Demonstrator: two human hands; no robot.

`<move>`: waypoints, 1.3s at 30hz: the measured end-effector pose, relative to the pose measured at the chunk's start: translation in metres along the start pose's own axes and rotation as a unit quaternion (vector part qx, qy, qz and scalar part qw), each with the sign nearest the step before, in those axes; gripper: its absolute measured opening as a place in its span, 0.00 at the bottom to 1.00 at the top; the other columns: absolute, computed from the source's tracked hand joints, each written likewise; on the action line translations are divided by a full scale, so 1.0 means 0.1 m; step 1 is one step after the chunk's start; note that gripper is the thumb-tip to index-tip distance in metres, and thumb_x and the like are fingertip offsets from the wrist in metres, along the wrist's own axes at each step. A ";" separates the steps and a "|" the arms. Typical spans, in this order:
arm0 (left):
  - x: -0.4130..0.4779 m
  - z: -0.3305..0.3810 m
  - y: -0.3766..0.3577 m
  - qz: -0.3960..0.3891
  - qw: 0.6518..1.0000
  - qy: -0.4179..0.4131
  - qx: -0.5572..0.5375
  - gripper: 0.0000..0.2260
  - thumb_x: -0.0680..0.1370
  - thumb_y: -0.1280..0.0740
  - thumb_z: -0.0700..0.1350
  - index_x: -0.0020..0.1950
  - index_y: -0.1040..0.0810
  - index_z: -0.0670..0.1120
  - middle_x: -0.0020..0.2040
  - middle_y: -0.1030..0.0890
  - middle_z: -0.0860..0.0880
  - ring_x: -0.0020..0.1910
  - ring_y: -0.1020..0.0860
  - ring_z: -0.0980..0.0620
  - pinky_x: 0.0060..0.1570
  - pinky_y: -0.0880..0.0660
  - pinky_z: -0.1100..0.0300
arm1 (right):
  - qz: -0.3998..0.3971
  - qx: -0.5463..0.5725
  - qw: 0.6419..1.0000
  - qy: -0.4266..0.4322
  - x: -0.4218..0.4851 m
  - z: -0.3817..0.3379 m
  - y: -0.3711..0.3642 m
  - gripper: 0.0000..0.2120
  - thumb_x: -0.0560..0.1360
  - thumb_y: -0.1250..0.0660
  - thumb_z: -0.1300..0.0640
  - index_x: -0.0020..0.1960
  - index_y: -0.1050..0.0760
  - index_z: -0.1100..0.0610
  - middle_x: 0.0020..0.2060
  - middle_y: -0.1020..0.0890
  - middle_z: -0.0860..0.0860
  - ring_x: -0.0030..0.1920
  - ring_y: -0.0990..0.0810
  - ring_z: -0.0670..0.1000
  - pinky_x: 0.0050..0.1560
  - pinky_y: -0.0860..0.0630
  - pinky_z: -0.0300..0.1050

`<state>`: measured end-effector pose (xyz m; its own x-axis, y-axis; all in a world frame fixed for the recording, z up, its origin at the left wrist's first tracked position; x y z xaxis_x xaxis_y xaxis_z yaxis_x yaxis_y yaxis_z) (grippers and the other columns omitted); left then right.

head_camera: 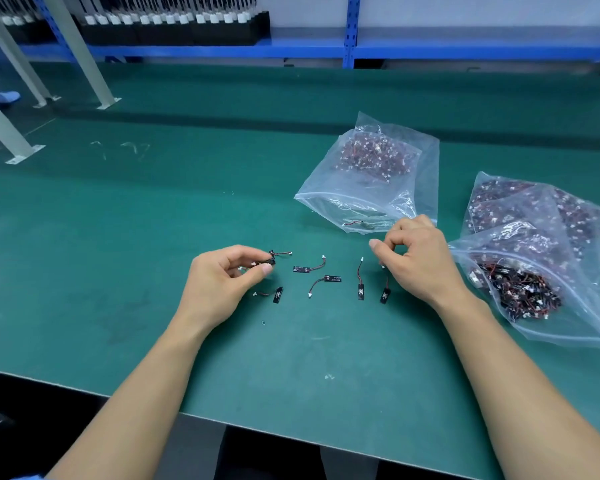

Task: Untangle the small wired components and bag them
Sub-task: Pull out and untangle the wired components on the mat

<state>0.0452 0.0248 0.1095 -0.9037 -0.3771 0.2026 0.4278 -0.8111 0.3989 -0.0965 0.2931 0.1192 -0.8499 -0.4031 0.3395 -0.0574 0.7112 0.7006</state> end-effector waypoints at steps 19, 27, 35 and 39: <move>-0.12 0.24 -0.26 -0.114 0.975 -0.180 0.066 0.05 0.73 0.25 0.47 0.47 0.12 0.51 0.52 0.15 0.59 0.26 0.32 0.62 0.32 0.34 0.71 | -0.014 0.001 1.000 -0.022 0.00 -0.03 0.00 0.17 0.77 0.29 0.52 0.31 0.22 0.56 0.36 0.23 0.48 0.49 0.29 0.51 0.47 0.38 0.39; -0.13 0.31 -0.25 -0.097 0.978 -0.174 0.066 0.02 0.75 0.26 0.48 0.42 0.13 0.53 0.50 0.16 0.63 0.32 0.22 0.49 0.33 0.36 0.69 | -0.009 0.008 1.000 -0.024 0.00 -0.01 0.01 0.17 0.77 0.29 0.53 0.31 0.21 0.57 0.36 0.22 0.48 0.49 0.29 0.51 0.47 0.37 0.35; -0.13 0.36 -0.32 -0.091 0.980 -0.168 0.059 0.05 0.74 0.27 0.49 0.38 0.16 0.55 0.48 0.16 0.63 0.24 0.30 0.52 0.32 0.36 0.70 | -0.012 0.015 0.999 -0.026 0.00 0.00 0.00 0.16 0.77 0.28 0.53 0.31 0.21 0.57 0.37 0.22 0.49 0.49 0.29 0.51 0.49 0.37 0.29; -0.11 0.30 -0.18 -0.048 0.975 -0.175 0.128 0.07 0.72 0.29 0.56 0.39 0.15 0.54 0.51 0.16 0.62 0.25 0.33 0.56 0.31 0.32 0.63 | -0.007 0.021 0.999 -0.024 0.01 0.02 0.00 0.16 0.77 0.28 0.53 0.31 0.21 0.56 0.36 0.22 0.49 0.48 0.29 0.51 0.48 0.37 0.30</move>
<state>0.0483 0.0572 0.1271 -0.8988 -0.0931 0.4284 0.3716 -0.6803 0.6318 -0.0981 0.2936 0.1183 -0.8734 -0.3846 0.2987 -0.0895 0.7297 0.6779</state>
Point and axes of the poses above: each hand's wrist, its own x-axis towards the middle knuckle, its own y-axis out of the back of the hand, z = x × y, the point moved 5 cm from there along x, towards the middle knuckle
